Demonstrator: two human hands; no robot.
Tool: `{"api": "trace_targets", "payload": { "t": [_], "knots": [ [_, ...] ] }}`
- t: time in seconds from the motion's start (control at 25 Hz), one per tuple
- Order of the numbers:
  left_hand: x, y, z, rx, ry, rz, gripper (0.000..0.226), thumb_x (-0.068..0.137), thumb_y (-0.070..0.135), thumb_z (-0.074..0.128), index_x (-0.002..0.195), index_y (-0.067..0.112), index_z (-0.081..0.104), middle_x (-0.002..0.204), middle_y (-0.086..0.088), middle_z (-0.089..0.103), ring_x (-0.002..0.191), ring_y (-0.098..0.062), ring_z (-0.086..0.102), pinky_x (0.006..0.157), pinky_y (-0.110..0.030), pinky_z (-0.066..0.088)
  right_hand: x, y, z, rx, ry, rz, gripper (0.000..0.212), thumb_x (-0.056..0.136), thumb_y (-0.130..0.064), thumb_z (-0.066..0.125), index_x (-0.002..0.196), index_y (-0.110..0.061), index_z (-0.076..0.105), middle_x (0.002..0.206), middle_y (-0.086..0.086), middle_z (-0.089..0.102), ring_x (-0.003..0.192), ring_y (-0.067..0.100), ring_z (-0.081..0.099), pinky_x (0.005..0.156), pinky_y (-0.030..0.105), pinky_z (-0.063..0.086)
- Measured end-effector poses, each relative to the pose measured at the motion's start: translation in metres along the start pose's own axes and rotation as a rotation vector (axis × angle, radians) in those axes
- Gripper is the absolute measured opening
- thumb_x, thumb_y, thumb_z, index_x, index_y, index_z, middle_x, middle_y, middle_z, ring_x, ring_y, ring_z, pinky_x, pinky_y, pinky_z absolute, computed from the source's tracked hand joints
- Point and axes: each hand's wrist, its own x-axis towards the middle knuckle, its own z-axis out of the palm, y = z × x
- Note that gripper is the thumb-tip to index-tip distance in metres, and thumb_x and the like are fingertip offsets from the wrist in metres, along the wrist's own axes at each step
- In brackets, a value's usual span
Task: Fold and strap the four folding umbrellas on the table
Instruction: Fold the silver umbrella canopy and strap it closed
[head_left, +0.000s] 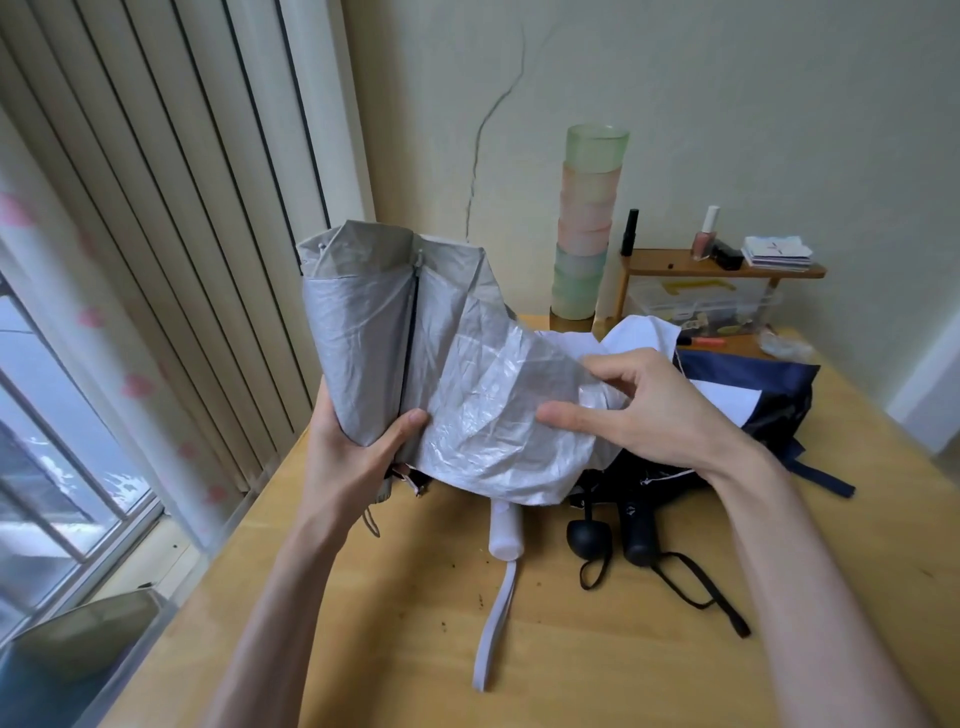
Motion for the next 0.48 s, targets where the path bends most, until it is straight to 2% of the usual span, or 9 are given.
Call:
{"api": "trace_targets", "payload": {
  "t": [0.04,0.08,0.16,0.24,0.32,0.4,0.48],
  "knots": [
    [0.001,-0.002,-0.002,-0.002,0.004,0.01,0.054,0.087,0.003,0.081,0.128,0.018,0.049,0.094,0.011,0.062,0.063,0.003,0.068,0.044,-0.014,0.048,0.001,0.001,-0.001,-0.048,0.03,0.0,0.025,0.085,-0.035,0.085,0.108,-0.027,0.082,0.105,-0.005,0.081,0.104,0.021,0.076,0.094,0.043,0.061],
    [0.002,-0.003,-0.003,0.003,0.013,0.017,0.056,0.086,0.007,0.083,0.128,0.02,0.05,0.102,0.01,0.062,0.073,0.008,0.068,0.051,-0.013,0.05,0.002,0.003,-0.002,-0.074,0.084,-0.021,0.03,0.084,-0.038,0.085,0.113,-0.031,0.08,0.106,-0.009,0.08,0.105,0.018,0.075,0.096,0.042,0.06],
    [0.003,-0.004,-0.003,0.005,0.028,0.005,0.056,0.085,0.009,0.084,0.128,0.022,0.051,0.108,0.01,0.061,0.08,0.013,0.065,0.057,-0.011,0.052,0.003,0.003,-0.004,-0.05,0.16,-0.092,0.042,0.084,-0.035,0.086,0.124,-0.038,0.073,0.112,-0.013,0.075,0.098,0.01,0.07,0.092,0.026,0.057],
    [0.003,-0.004,-0.001,-0.004,0.035,-0.009,0.054,0.087,0.004,0.082,0.128,0.017,0.05,0.106,0.009,0.059,0.071,0.012,0.066,0.052,-0.009,0.05,0.004,0.0,-0.002,-0.027,0.143,-0.144,0.04,0.087,-0.027,0.084,0.124,-0.038,0.072,0.115,-0.015,0.072,0.097,0.01,0.067,0.087,0.019,0.052],
    [0.001,-0.004,0.002,-0.005,0.028,-0.004,0.053,0.088,0.001,0.08,0.128,0.015,0.049,0.102,0.007,0.058,0.062,0.009,0.066,0.047,-0.01,0.048,0.004,0.0,0.003,-0.038,0.126,-0.172,0.036,0.09,-0.019,0.082,0.122,-0.035,0.072,0.118,-0.02,0.072,0.112,0.004,0.066,0.094,0.018,0.051],
    [0.0,-0.005,0.002,-0.005,0.02,0.001,0.053,0.087,0.004,0.081,0.127,0.015,0.049,0.096,0.005,0.058,0.056,0.005,0.066,0.043,-0.014,0.048,0.006,0.002,0.006,-0.009,0.117,-0.168,0.035,0.092,-0.016,0.081,0.123,-0.029,0.073,0.121,-0.01,0.073,0.115,0.011,0.068,0.103,0.026,0.053],
    [0.001,-0.007,0.002,0.0,0.019,-0.008,0.053,0.087,0.005,0.082,0.128,0.013,0.049,0.088,0.006,0.058,0.054,0.003,0.065,0.043,-0.021,0.048,0.005,-0.001,0.007,0.041,0.098,-0.166,0.031,0.091,-0.017,0.081,0.121,-0.024,0.074,0.121,0.0,0.072,0.113,0.015,0.072,0.107,0.031,0.053]
  ]
}}
